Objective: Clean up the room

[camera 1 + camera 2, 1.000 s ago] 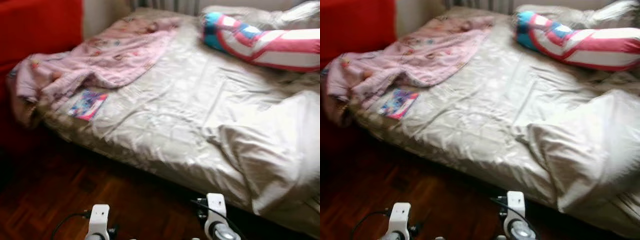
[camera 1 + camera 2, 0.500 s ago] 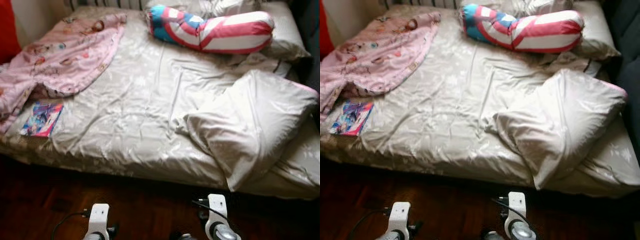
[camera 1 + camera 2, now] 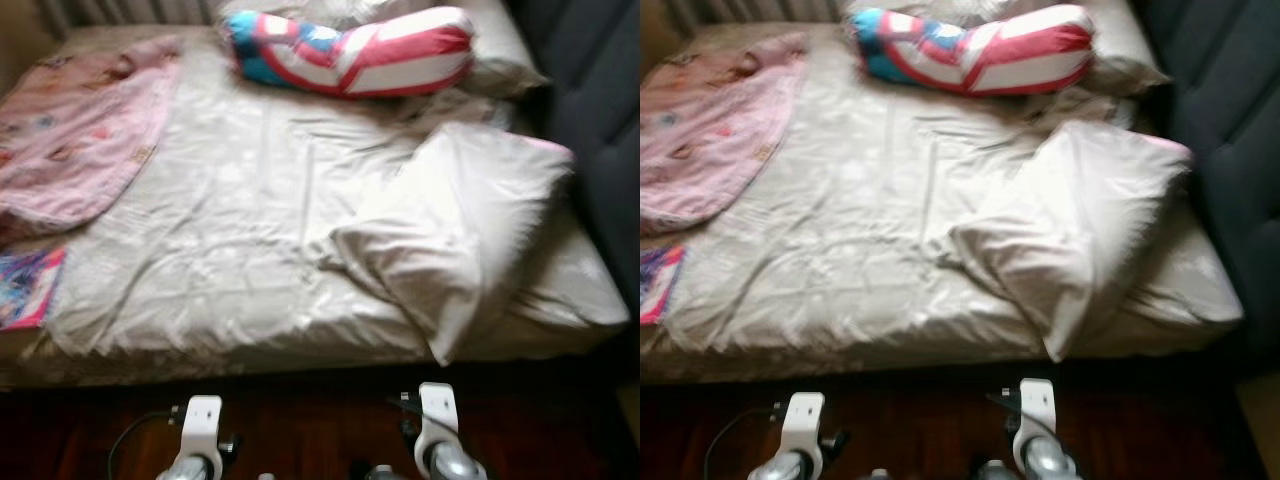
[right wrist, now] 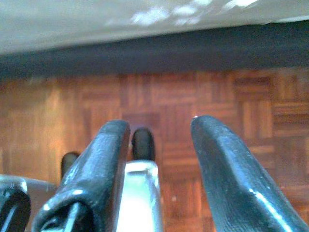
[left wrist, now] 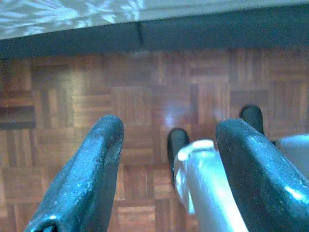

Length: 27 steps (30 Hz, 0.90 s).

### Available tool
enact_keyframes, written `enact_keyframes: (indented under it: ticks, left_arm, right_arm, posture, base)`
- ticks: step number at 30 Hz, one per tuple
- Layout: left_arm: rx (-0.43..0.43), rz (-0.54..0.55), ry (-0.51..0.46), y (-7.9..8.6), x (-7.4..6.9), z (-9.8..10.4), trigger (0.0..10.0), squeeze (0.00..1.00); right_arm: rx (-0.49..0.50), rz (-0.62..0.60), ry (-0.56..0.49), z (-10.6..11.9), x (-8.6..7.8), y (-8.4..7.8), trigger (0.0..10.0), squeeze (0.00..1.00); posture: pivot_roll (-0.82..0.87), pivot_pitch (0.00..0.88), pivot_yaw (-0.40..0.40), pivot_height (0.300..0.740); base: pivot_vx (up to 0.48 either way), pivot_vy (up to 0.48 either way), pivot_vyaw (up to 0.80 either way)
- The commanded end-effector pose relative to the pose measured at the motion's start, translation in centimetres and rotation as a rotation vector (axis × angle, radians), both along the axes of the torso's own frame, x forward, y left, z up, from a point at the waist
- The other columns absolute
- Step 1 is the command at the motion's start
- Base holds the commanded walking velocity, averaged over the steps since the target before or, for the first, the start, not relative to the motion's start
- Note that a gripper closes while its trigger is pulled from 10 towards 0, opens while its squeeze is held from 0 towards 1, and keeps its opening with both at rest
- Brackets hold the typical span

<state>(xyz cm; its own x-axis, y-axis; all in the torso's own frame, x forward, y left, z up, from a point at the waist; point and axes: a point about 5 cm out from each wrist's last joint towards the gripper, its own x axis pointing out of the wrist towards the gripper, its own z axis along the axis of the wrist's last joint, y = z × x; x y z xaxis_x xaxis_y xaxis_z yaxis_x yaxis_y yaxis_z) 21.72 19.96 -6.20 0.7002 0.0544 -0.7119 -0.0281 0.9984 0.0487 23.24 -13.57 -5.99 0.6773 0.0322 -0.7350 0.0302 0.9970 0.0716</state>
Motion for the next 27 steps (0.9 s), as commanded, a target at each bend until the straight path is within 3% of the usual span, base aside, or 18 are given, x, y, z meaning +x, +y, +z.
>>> enact_keyframes:
  ticks: [1, 9, 27]
  left_arm:
    - [-0.003, 0.019, 0.057, 0.34, -1.42, -0.83, 10.0, 0.0]
    - [-0.005, 0.019, 0.056, 0.29, -1.43, -0.84, 10.0, 0.0]
    - [-0.007, 0.019, 0.062, 0.27, -1.52, -0.9, 10.0, 0.0]
  right_arm:
    - [0.016, -0.002, 0.063, -0.98, -1.51, 0.4, 10.0, 0.0]
    - [0.01, 0.004, 0.054, -0.93, -1.45, 0.34, 10.0, 0.0]
    - [0.011, 0.009, 0.049, -0.9, -1.42, 0.31, 10.0, 0.0]
  posture:
    - [0.06, 0.221, 0.016, 0.74]
    - [0.06, 0.223, 0.014, 0.74]
    - [0.06, 0.223, 0.012, 0.74]
  base:
    - [0.0, 0.0, -0.73]
    - [0.0, 0.0, -0.68]
    - [0.055, 0.0, 0.0]
